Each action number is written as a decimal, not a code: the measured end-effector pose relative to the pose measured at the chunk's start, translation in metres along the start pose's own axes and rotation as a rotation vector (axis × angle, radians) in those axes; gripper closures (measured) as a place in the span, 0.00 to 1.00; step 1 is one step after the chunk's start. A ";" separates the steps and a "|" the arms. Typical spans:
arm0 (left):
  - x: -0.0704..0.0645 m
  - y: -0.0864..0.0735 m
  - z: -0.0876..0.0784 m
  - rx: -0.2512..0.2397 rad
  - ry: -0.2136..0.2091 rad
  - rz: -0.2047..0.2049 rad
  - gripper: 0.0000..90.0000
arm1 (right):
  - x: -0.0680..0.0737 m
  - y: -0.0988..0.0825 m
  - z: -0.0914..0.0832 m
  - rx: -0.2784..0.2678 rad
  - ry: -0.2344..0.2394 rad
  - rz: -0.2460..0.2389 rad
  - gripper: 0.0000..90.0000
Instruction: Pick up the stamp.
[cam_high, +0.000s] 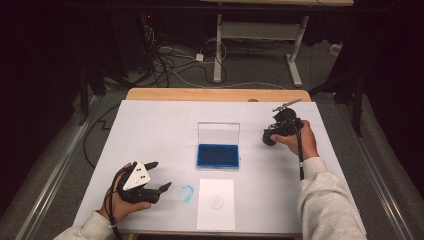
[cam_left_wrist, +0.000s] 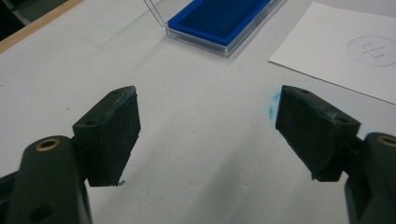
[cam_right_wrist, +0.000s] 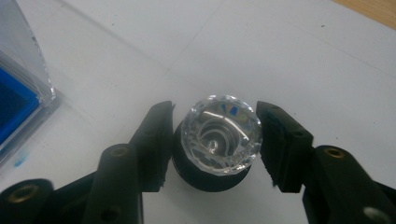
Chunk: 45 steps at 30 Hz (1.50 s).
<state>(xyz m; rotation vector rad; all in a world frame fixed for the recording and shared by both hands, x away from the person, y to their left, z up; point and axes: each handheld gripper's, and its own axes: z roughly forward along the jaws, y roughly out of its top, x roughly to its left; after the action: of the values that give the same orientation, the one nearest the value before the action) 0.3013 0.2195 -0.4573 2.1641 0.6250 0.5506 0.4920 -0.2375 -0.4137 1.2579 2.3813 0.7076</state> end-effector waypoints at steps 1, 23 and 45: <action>0.000 0.000 0.000 0.001 -0.001 0.000 0.24 | 0.000 0.001 0.000 -0.008 -0.009 0.003 0.57; -0.001 0.000 0.001 0.013 -0.009 0.012 0.24 | 0.003 0.004 0.005 0.039 -0.011 -0.004 0.63; -0.002 0.002 0.005 0.023 0.003 0.024 0.24 | 0.056 -0.032 -0.058 -0.300 0.059 -0.111 0.63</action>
<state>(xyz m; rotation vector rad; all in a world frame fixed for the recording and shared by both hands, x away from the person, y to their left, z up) 0.3030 0.2143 -0.4585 2.1958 0.6105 0.5617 0.4103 -0.2213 -0.3896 0.9856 2.2629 1.0330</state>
